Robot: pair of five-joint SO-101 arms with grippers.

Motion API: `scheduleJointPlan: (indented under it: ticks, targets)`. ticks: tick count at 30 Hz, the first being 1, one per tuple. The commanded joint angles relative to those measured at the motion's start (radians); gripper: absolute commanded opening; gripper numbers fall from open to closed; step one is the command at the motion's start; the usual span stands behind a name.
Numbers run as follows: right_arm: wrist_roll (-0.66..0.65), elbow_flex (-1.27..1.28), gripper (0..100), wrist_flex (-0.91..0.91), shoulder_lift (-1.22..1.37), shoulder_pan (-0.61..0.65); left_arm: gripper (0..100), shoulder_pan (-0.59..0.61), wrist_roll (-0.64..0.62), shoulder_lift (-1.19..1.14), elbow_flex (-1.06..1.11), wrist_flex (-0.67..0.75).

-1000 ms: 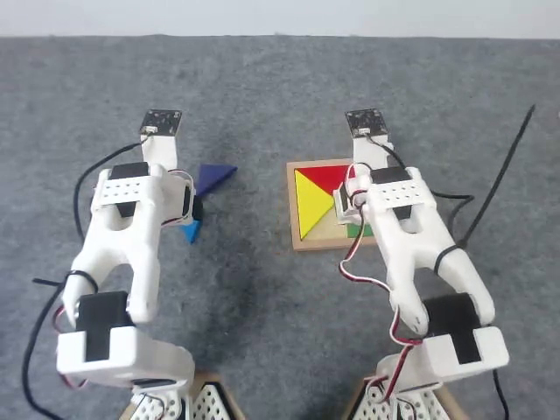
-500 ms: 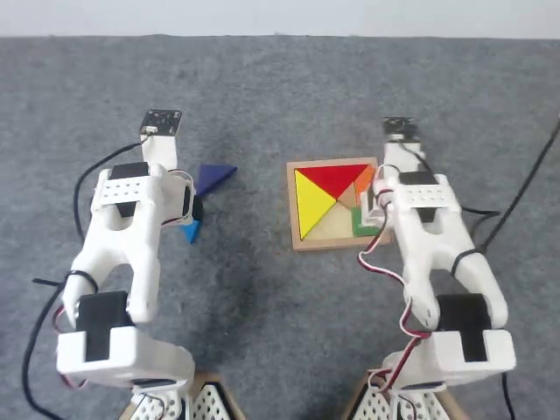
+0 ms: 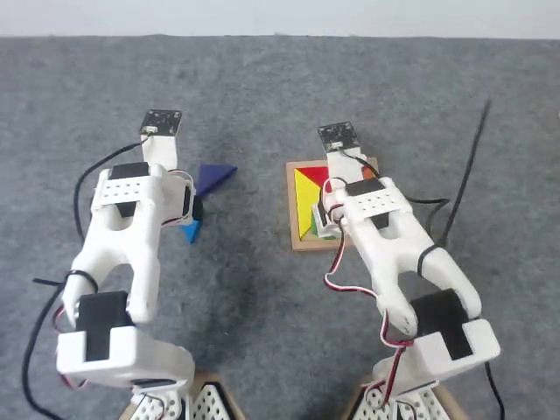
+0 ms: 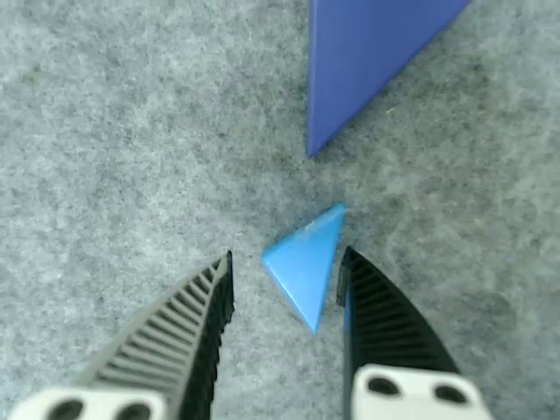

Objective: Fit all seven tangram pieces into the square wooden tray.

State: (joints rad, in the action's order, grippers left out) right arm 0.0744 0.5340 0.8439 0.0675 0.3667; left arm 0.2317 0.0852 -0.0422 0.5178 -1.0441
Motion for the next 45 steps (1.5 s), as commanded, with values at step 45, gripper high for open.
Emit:
scheduleJointPlan:
  ticks: [45]
  targets:
    - [-0.236,0.626,18.3,-0.012,-0.788,-0.664,19,-0.678,-0.048,-0.374,-0.608,-0.204]
